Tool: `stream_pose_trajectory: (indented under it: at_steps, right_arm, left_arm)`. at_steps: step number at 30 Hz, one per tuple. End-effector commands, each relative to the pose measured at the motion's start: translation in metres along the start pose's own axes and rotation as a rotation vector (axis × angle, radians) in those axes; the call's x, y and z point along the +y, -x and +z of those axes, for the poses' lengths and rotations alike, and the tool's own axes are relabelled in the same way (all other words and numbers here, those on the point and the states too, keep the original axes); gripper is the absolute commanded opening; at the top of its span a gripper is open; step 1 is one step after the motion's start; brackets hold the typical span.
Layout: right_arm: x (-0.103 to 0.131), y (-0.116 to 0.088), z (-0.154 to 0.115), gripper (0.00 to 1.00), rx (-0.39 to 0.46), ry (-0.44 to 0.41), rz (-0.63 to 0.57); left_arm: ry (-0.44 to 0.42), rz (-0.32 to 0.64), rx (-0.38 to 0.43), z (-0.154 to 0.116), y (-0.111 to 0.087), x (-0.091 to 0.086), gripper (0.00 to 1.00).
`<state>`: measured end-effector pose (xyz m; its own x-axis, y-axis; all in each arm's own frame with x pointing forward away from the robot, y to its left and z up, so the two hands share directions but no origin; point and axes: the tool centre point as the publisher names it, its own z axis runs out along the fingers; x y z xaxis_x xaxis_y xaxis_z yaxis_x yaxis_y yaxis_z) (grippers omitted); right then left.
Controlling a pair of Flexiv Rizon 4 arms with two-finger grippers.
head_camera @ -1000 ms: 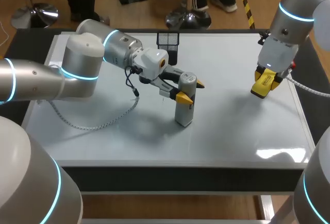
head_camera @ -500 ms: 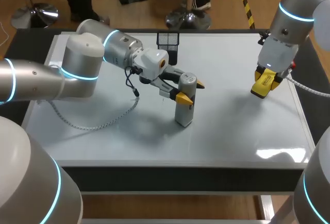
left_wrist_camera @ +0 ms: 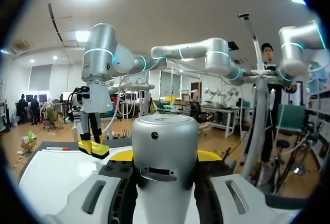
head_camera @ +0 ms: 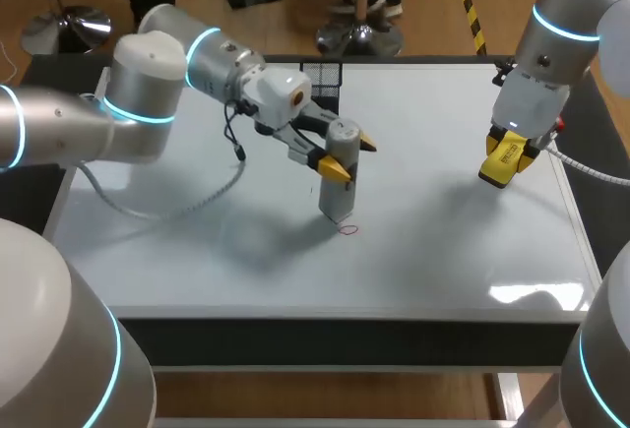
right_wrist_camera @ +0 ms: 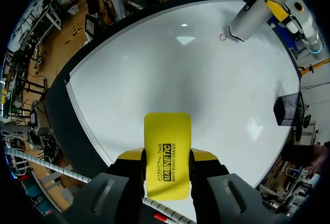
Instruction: Pick up the inspection probe, press it on each red-marked spot on the whiteboard one by one, put down the probe, pick up the eraser, and wipe off all the red marks.
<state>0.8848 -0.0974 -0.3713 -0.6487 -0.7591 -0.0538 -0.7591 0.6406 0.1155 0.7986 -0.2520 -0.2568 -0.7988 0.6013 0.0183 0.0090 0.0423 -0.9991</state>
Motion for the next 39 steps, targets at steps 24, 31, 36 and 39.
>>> stream_pose_trajectory:
  at_steps: [24, 31, 36, 39]
  right_arm:
    - [0.0, 0.0, 0.0, 0.0, 0.002, -0.002, -0.002]
    - [0.0, 0.0, 0.0, 0.0, 0.002, -0.002, -0.002]
    - [0.0, 0.0, 0.0, 0.0, 0.002, -0.002, -0.002]
    - [0.0, 0.0, 0.0, 0.0, 0.002, -0.002, -0.002]
  left_arm:
    - [0.007, 0.014, -0.011, -0.127, -0.041, -0.031, 0.0]
    - [-0.012, 0.006, -0.052, -0.164, -0.047, -0.026, 0.0]
    - [-0.021, -0.002, -0.068, -0.186, -0.048, -0.025, 0.0]
    - [-0.022, 0.006, -0.074, -0.194, -0.046, -0.025, 0.0]
